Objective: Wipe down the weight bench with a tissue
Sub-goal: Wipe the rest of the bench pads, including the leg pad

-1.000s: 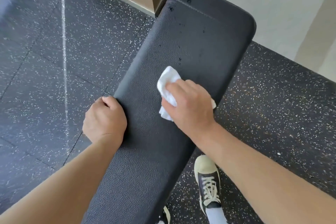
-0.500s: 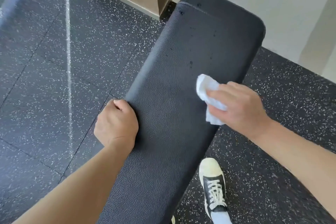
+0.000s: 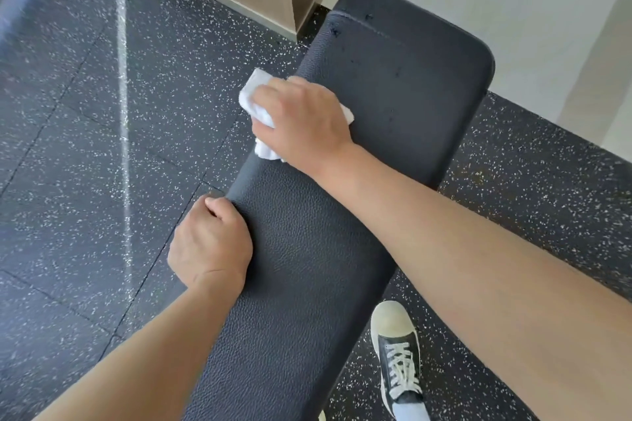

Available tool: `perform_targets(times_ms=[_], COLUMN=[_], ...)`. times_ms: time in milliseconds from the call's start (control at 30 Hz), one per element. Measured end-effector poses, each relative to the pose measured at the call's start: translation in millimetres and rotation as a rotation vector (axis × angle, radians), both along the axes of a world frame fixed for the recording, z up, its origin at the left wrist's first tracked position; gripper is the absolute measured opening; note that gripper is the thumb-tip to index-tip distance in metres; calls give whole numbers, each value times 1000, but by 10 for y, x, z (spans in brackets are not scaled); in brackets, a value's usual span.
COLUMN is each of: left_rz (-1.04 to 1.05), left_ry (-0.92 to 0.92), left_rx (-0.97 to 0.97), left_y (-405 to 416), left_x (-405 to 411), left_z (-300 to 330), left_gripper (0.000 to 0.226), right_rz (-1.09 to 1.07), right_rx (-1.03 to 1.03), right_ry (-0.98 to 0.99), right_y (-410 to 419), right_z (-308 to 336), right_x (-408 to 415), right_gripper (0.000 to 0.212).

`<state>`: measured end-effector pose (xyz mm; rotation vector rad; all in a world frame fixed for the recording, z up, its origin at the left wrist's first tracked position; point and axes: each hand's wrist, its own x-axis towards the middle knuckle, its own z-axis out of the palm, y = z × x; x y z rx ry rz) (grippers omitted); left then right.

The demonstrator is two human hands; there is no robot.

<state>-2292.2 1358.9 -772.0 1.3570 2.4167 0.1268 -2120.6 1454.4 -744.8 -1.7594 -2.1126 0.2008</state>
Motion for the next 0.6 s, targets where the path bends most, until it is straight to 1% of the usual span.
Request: perform_targets(times_ms=[100, 133, 233, 333, 400, 467, 600], left_rz=[-1, 1, 3, -4, -11, -19, -33], left_ry=[7, 12, 21, 18, 24, 29, 37], left_rx=[4, 2, -11, 1, 18, 27, 19], left_y=[-3, -3, -2, -13, -18, -14, -21], left_x=[-3, -2, 3, 0, -3, 0, -5], left_z=[-6, -5, -1, -22, -36, -37, -31], left_gripper=[44, 44, 42, 42, 43, 42, 46], right_rz=[70, 102, 157, 151, 121, 28, -188], right_rx=[137, 148, 116, 113, 167, 208, 145], right_ry=[71, 65, 19, 20, -4, 6, 77], right_y=[-404, -607, -1182, -1423, -1352, -1128, -412], right_z=[-57, -77, -158, -212, -250, -246, -138], right_x=[272, 421, 1028, 1396, 1355, 1170, 657], right_gripper=[12, 12, 6, 8, 11, 16, 24])
